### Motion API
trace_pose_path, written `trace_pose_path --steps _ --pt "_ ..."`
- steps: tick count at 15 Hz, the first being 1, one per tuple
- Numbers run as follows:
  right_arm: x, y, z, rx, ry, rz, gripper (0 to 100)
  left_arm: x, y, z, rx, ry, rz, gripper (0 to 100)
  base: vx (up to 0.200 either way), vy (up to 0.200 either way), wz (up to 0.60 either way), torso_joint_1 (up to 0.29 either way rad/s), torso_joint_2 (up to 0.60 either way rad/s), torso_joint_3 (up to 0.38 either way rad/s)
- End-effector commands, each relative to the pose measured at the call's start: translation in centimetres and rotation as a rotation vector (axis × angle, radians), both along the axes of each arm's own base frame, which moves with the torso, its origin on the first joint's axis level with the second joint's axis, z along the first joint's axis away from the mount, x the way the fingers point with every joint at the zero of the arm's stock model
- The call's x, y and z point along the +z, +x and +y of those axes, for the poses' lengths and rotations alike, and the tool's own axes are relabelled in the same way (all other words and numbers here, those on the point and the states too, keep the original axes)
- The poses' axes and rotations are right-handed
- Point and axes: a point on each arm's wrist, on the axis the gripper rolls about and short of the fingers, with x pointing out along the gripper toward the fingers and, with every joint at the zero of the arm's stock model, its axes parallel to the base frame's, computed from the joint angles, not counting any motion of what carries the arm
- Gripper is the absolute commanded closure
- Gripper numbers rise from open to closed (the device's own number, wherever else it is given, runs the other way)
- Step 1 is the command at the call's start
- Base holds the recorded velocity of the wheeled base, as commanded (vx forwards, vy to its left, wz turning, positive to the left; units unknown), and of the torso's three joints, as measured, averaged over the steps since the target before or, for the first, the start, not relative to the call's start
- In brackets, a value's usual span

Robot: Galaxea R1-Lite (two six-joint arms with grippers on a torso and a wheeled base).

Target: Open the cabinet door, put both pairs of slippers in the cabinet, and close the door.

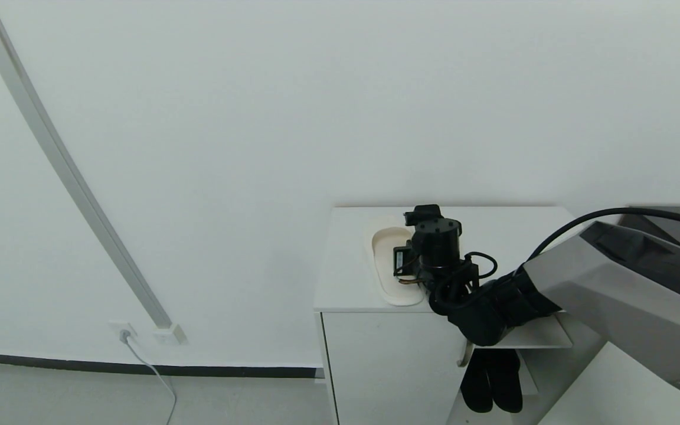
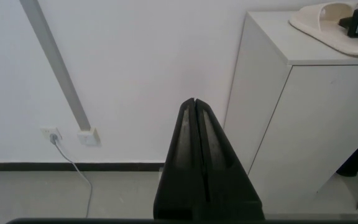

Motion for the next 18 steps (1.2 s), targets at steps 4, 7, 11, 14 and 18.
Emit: trace_pose_path --steps 4,7,11,14,18 --pt "1.1 -0.4 -0.1 0.003 0.014 -0.017 100 0.0 0.0 0.0 0.001 0.000 0.001 100 0.000 0.000 0.00 0.000 0.00 0.000" --pt "3.1 -1.4 -0.7 0.006 0.030 -0.041 100 0.0 0.0 0.0 0.001 -0.001 0.001 100 0.000 0.000 0.00 0.000 0.00 0.000" --pt "5.3 -5.8 -0.8 0.069 0.030 -0.037 100 0.0 0.0 0.0 -0.001 -0.001 0.001 100 0.000 0.000 0.00 0.000 0.00 0.000" --pt "5.7 -9.4 -1.5 0.119 0.009 -0.007 100 0.0 0.0 0.0 -0.001 -0.001 0.001 100 0.000 0.000 0.00 0.000 0.00 0.000" --pt "5.0 -11.7 -2.4 0.146 -0.010 0.033 100 0.0 0.0 0.0 -0.004 0.000 0.001 100 0.000 0.000 0.00 0.000 0.00 0.000"
